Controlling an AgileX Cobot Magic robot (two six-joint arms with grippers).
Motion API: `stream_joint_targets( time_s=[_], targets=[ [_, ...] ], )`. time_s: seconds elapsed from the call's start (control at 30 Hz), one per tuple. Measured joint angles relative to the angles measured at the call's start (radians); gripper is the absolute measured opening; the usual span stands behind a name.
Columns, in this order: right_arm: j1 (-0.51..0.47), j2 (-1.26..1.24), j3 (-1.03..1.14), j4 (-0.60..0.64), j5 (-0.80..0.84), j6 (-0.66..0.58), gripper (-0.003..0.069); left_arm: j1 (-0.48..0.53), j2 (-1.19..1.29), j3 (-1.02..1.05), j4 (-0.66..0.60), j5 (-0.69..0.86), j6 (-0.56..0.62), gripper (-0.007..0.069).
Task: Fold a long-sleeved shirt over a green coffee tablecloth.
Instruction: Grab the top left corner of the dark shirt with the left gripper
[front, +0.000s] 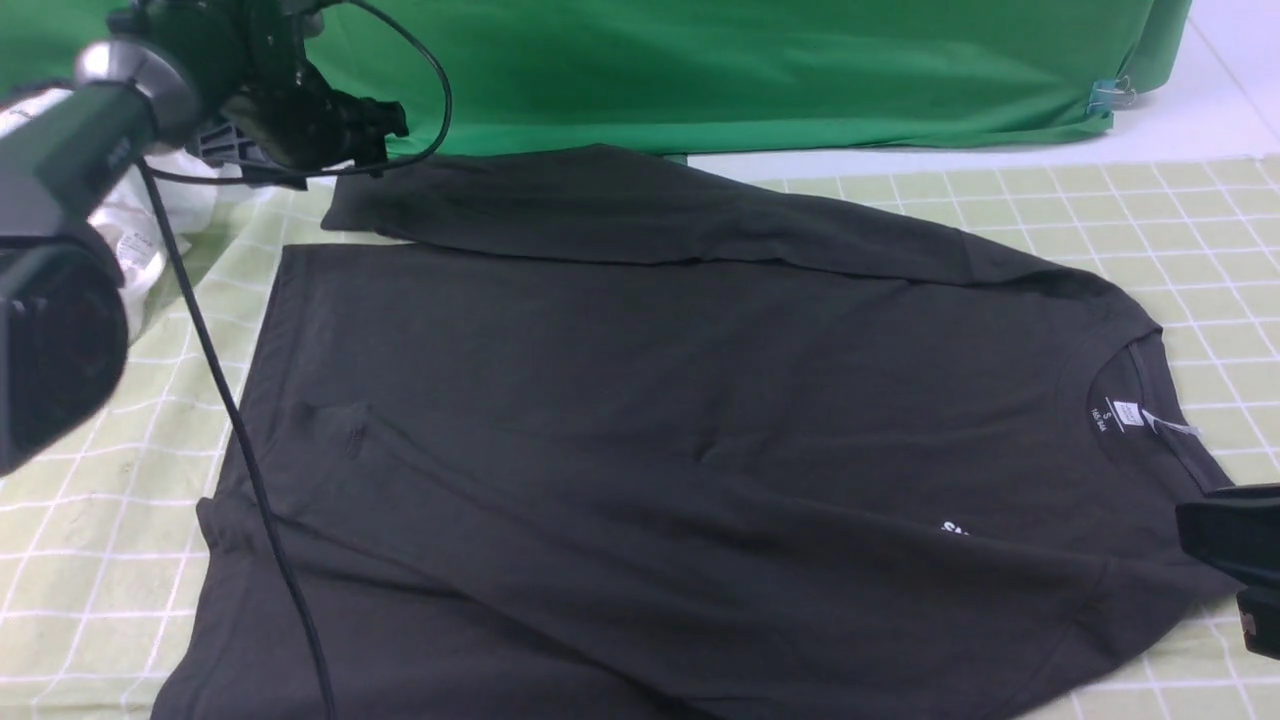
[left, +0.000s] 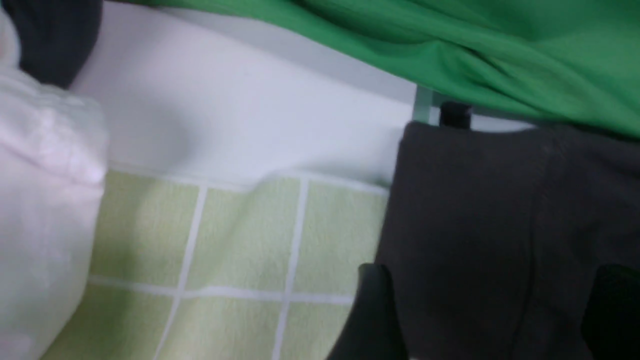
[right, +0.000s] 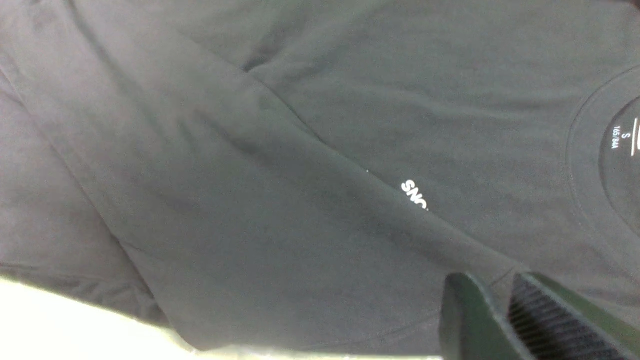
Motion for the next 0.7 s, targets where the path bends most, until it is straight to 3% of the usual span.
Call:
stream_joint_targets(
  time_s=[0.33,0.47,0.53,0.57,0.7],
  targets=[
    [0.000,0.000,0.000,0.000,0.005,0.000,0.0144,0.005,0.071,-0.029,-0.025,0.016,-0.014,0.0525],
    [0.000,0.000,0.000,0.000,0.005,0.000,0.0145,0.010,0.076,-0.034,-0.038,0.007,-0.015,0.0489],
    [0.000,0.000,0.000,0.000,0.005,0.000,0.0145,0.011,0.078,-0.034,-0.053,-0.002,0.015,0.0390],
    [0.000,0.000,0.000,0.000,0.005,0.000,0.0145,0.011,0.078,-0.034,-0.053,-0.002,0.018,0.0379],
    [0.000,0.000,0.000,0.000,0.005,0.000,0.0145,0.019,0.078,-0.035,-0.089,-0.003,0.061,0.0099]
  ],
)
